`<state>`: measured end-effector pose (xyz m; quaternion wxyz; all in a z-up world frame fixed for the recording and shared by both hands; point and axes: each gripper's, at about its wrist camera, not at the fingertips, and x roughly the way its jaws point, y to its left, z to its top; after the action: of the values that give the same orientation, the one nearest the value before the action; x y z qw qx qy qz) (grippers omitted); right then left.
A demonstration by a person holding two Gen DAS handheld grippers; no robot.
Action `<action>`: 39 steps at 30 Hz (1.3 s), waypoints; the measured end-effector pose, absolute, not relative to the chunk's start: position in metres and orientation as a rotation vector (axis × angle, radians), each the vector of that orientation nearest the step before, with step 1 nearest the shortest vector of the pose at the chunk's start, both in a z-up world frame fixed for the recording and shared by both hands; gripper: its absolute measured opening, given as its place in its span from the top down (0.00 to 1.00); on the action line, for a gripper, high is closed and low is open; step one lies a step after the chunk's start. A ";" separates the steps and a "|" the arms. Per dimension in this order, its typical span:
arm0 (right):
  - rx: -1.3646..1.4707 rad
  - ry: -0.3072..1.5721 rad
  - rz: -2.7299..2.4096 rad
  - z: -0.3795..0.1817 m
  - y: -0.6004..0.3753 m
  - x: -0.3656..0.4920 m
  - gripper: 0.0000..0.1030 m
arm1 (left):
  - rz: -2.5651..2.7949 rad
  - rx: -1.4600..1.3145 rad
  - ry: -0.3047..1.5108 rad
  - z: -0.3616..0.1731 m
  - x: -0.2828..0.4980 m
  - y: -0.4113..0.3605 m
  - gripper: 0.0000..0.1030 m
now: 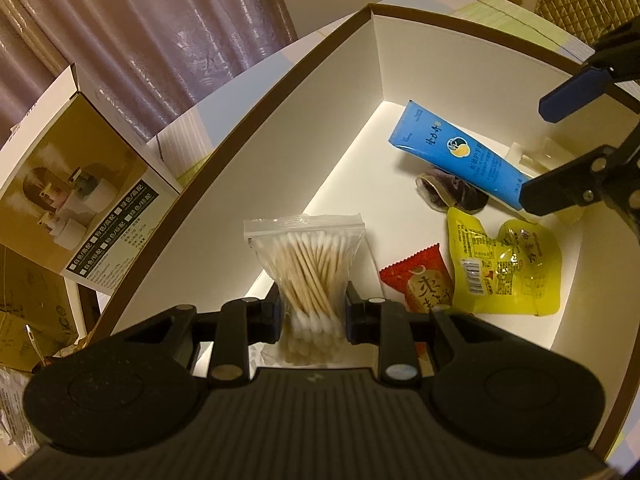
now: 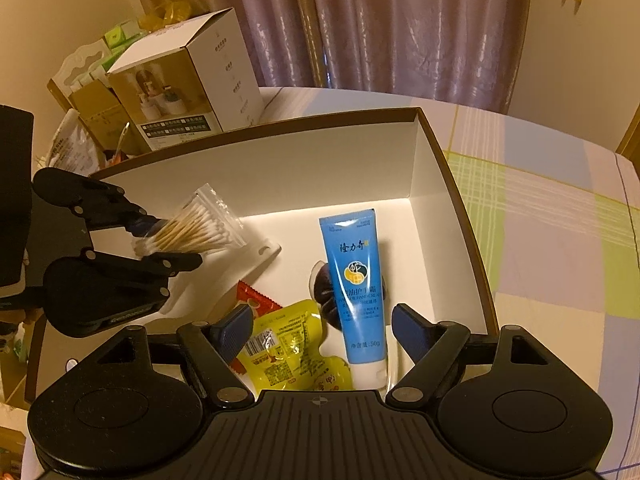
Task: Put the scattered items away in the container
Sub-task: 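Open both tools inside the box, releasing the swab bag and blue tube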
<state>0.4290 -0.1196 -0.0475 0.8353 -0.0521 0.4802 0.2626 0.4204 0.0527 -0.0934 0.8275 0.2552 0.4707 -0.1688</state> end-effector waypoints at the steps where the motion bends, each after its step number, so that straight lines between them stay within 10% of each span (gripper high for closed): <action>1: -0.110 1.016 0.556 -0.047 -0.120 0.429 0.20 | -0.357 0.542 0.999 -0.094 0.421 0.053 0.77; 10: -0.129 0.997 0.567 -0.045 -0.119 0.431 0.20 | -0.330 0.529 0.994 -0.097 0.426 0.052 0.73; 13: -0.152 0.986 0.587 -0.044 -0.117 0.429 0.20 | -0.311 0.529 0.988 -0.098 0.425 0.052 0.34; 20: -0.215 0.965 0.651 -0.041 -0.111 0.421 0.20 | -0.281 0.528 0.989 -0.096 0.422 0.055 0.17; 31: -0.294 0.942 0.676 -0.035 -0.113 0.404 0.19 | -0.259 0.504 0.986 -0.086 0.403 0.058 0.10; 33: -0.307 0.918 0.649 -0.033 -0.116 0.400 0.00 | -0.251 0.498 0.990 -0.083 0.398 0.059 0.09; 39: -0.284 0.886 0.648 -0.020 -0.126 0.391 0.00 | -0.213 0.458 0.988 -0.066 0.384 0.065 0.07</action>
<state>0.3915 -0.1256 -0.0199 0.8437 -0.1344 0.4195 0.3068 0.3839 0.0646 -0.0660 0.8499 0.2172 0.4692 -0.1013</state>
